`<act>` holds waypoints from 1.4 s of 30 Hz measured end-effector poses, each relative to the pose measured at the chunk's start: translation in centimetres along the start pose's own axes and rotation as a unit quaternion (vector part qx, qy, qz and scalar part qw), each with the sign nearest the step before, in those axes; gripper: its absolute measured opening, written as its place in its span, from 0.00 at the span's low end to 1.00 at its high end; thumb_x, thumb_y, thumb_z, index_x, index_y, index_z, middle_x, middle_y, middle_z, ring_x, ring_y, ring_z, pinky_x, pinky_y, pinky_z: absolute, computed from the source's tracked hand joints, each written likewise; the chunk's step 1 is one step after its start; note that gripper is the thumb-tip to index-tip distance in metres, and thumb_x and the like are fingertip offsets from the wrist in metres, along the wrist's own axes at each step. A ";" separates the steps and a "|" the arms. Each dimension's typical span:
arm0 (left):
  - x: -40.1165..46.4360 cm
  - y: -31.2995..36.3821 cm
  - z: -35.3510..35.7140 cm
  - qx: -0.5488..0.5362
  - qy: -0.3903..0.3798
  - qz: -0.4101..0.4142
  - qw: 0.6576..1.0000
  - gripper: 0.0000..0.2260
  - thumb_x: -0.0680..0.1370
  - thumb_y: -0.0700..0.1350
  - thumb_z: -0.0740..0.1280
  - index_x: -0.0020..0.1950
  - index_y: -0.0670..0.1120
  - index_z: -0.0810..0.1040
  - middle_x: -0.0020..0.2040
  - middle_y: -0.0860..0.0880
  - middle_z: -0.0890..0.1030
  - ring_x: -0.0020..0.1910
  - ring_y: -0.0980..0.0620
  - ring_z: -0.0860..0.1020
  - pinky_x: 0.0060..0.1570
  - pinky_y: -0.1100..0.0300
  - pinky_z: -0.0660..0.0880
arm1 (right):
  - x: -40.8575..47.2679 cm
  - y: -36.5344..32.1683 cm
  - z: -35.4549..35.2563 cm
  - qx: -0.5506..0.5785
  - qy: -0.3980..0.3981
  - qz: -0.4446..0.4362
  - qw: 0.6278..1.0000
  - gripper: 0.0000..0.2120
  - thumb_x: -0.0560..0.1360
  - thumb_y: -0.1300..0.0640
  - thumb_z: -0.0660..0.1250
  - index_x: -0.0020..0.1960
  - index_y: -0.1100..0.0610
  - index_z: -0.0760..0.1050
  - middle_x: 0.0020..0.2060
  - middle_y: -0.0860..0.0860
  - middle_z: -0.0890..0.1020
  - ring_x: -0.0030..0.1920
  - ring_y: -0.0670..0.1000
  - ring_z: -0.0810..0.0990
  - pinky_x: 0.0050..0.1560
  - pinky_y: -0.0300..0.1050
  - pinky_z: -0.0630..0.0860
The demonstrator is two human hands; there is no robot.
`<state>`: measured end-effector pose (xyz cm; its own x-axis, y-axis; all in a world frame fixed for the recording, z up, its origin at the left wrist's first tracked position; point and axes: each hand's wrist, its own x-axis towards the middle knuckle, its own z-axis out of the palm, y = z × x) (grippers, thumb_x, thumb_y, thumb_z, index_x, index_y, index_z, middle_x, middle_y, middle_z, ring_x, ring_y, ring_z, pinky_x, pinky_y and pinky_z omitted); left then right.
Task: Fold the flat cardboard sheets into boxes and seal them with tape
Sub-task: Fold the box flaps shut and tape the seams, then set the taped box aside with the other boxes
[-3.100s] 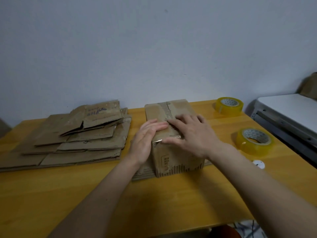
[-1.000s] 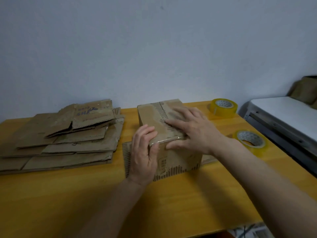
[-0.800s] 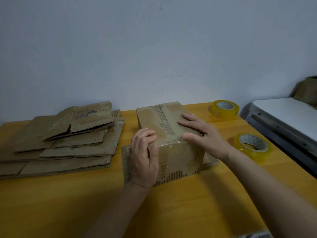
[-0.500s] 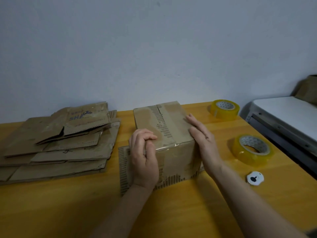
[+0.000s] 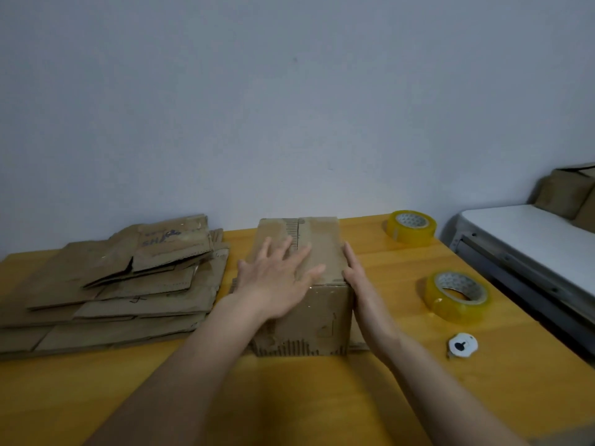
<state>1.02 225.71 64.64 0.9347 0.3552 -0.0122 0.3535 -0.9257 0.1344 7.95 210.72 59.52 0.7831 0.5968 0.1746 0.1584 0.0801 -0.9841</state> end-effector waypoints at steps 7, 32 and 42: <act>-6.2 0.8 2.4 -0.080 0.170 -0.021 0.982 0.43 0.67 0.77 0.46 0.74 0.63 0.32 0.73 0.52 0.24 0.74 0.49 0.31 0.69 0.44 0.38 | -2.5 -0.5 -2.3 0.006 0.043 0.075 0.996 0.37 0.71 0.31 0.55 0.74 0.50 0.63 0.71 0.48 0.70 0.70 0.49 0.69 0.71 0.54 0.65; -6.8 -1.7 -1.2 -0.555 0.078 -0.130 0.818 0.17 0.80 0.61 0.56 0.59 0.52 0.75 0.54 0.54 0.79 0.53 0.54 0.77 0.52 0.55 0.75 | -1.9 -5.3 -0.7 -0.096 0.128 0.049 0.986 0.19 0.80 0.42 0.57 0.57 0.57 0.73 0.51 0.50 0.78 0.54 0.52 0.76 0.57 0.55 0.74; -9.4 -1.5 5.7 -0.463 0.085 -0.086 0.878 0.26 0.72 0.44 0.75 0.65 0.55 0.68 0.56 0.55 0.77 0.52 0.60 0.77 0.40 0.74 0.74 | -3.3 -0.2 -3.2 -0.114 0.141 0.062 0.981 0.16 0.77 0.70 0.61 0.62 0.58 0.74 0.58 0.53 0.79 0.58 0.52 0.77 0.49 0.43 0.77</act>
<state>-8.06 223.05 58.89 0.8236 0.5665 0.0273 0.2333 -0.3823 0.8941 7.24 206.23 59.20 0.9353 0.3430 0.0875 0.1563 -0.1783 -0.9715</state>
